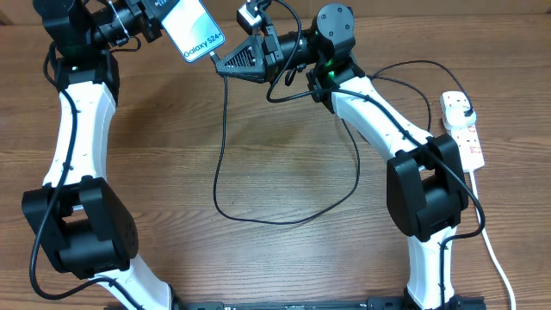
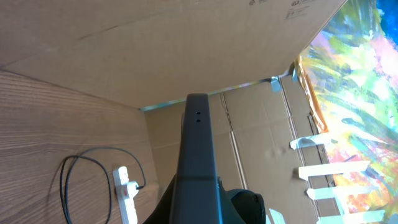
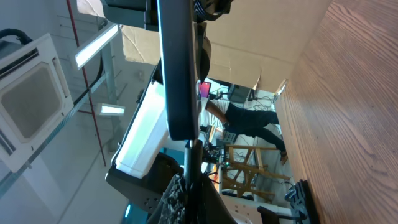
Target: Plug charger to phone and switch on socket
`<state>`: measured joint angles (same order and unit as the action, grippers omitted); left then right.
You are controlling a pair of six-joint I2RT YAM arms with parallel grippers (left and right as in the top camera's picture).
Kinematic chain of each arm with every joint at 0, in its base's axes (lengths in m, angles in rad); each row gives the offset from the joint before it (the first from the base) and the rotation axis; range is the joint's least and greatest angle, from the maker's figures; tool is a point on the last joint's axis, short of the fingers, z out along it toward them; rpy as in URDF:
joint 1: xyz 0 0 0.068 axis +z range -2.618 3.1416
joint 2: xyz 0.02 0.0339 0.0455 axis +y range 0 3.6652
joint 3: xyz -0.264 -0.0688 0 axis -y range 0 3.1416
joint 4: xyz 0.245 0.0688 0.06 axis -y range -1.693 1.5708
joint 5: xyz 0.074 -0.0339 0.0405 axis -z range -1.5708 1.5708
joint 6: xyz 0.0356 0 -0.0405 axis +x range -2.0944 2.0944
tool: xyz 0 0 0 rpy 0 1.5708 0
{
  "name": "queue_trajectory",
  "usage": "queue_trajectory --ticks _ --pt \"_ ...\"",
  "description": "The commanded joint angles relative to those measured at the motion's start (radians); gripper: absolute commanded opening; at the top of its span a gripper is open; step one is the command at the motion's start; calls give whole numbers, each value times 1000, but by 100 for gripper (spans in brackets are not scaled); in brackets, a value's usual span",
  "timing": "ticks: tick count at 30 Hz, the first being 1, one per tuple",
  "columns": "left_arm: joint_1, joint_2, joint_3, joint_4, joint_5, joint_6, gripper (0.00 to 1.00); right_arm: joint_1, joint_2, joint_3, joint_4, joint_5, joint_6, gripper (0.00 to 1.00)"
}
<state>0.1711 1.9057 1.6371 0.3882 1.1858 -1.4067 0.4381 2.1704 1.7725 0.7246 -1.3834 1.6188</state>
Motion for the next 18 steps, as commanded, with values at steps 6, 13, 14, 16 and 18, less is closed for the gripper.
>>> queue_trajectory --ticks 6,13,14,16,18 --pt "-16 -29 21 5 16 23 4 -2 -10 14 8 3 -12 4" --pt "-16 -29 21 5 21 23 4 -2 -10 14 8 3 -12 4" --pt "-16 -29 21 5 23 23 4 -2 -10 14 8 3 -11 4" --pt "-16 -29 21 5 24 23 5 -2 -10 14 8 3 -11 4" --pt "-17 -29 21 5 23 23 4 -2 -10 14 8 2 -11 4"
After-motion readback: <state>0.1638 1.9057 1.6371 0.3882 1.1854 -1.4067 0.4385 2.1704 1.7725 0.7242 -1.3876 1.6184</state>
